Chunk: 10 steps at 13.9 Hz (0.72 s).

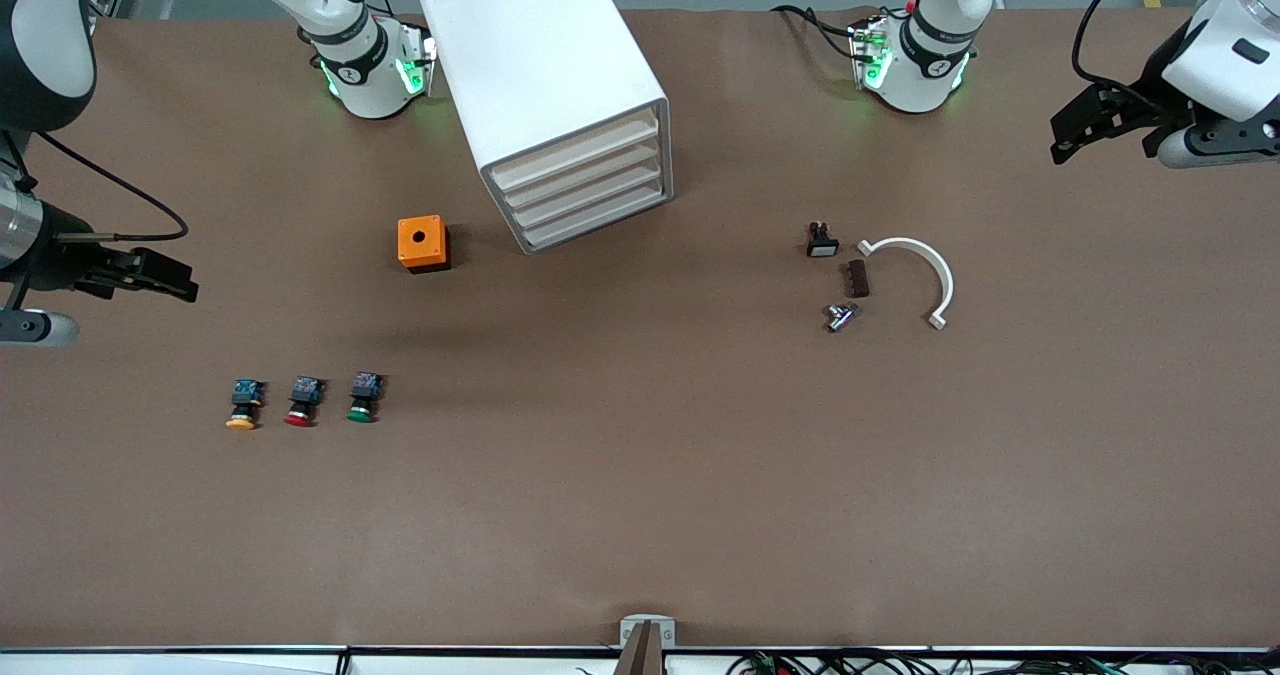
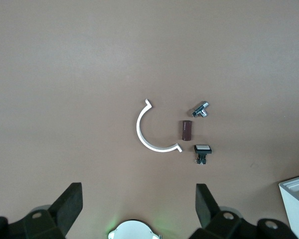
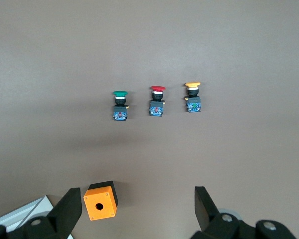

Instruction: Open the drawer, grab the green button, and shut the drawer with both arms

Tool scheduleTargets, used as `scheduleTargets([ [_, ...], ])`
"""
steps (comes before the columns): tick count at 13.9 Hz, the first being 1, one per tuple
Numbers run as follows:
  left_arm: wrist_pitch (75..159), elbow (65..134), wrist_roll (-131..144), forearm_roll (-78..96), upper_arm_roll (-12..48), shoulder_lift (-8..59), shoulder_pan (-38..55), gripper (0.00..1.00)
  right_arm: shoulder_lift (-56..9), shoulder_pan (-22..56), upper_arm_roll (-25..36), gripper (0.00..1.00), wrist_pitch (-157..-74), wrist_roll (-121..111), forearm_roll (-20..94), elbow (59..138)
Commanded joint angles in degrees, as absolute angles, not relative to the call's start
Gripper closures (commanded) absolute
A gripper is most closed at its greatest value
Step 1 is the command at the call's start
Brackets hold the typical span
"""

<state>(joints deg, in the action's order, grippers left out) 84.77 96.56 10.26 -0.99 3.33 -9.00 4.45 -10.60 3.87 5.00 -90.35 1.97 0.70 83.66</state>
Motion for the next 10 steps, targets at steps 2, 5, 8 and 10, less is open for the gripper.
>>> scheduleTargets([
  [2,85.5,95.9,10.2,-2.1,2.7,-9.6,4.0,0.00,-10.5,5.0,4.4,0.00,-82.0,2.1,-4.7,77.3],
  [5,85.5,94.9,10.2,-1.9,2.7,-8.7,4.0,0.00,-10.0,4.8,4.6,0.00,-80.2,2.4,-4.1,74.9],
  [8,85.5,94.0,10.2,-2.0,2.7,-8.2,4.0,0.00,-7.5,5.0,4.2,0.00,-81.2,1.9,-2.9,75.4],
  [10,85.5,94.0,10.2,-2.0,2.8,-8.1,4.1,0.00,-5.2,4.4,4.7,0.00,-81.1,1.6,-1.2,78.3],
])
